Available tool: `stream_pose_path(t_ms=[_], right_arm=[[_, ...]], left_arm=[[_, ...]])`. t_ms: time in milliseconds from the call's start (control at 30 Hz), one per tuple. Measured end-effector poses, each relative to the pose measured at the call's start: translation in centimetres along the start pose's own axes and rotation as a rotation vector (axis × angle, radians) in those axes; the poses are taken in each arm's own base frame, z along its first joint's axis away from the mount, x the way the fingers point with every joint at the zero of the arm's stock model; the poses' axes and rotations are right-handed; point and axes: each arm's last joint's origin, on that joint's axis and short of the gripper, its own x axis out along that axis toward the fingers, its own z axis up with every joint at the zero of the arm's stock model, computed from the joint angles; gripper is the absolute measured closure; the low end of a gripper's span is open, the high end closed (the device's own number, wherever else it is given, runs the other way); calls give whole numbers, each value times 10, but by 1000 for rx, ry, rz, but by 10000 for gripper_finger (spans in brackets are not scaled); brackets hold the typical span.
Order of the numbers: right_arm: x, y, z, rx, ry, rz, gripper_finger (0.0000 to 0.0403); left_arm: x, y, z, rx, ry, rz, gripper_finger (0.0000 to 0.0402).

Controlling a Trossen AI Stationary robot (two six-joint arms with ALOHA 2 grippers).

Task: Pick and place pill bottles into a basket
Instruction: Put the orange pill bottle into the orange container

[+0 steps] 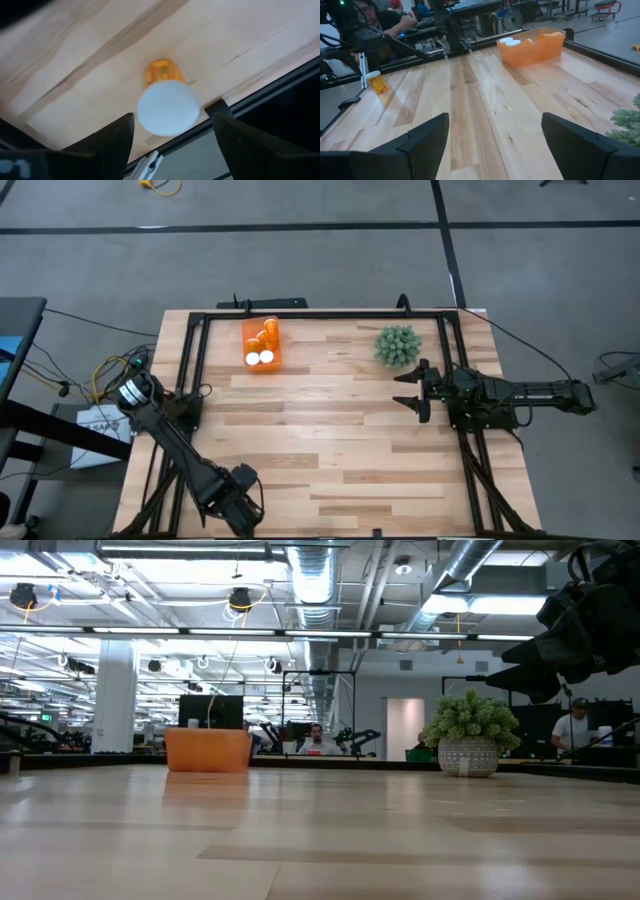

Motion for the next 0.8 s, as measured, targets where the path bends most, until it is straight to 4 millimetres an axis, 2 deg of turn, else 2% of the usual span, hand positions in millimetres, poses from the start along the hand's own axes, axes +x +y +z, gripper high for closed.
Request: stream_pose_path(t_ms=[667, 800], right_arm=[[0, 0, 0, 0, 0, 0, 92], [0, 0, 0, 0, 0, 0, 92]], left_arm=[[0, 0, 0, -5, -62, -13, 142], [9, -2, 1, -5, -46, 16, 142]])
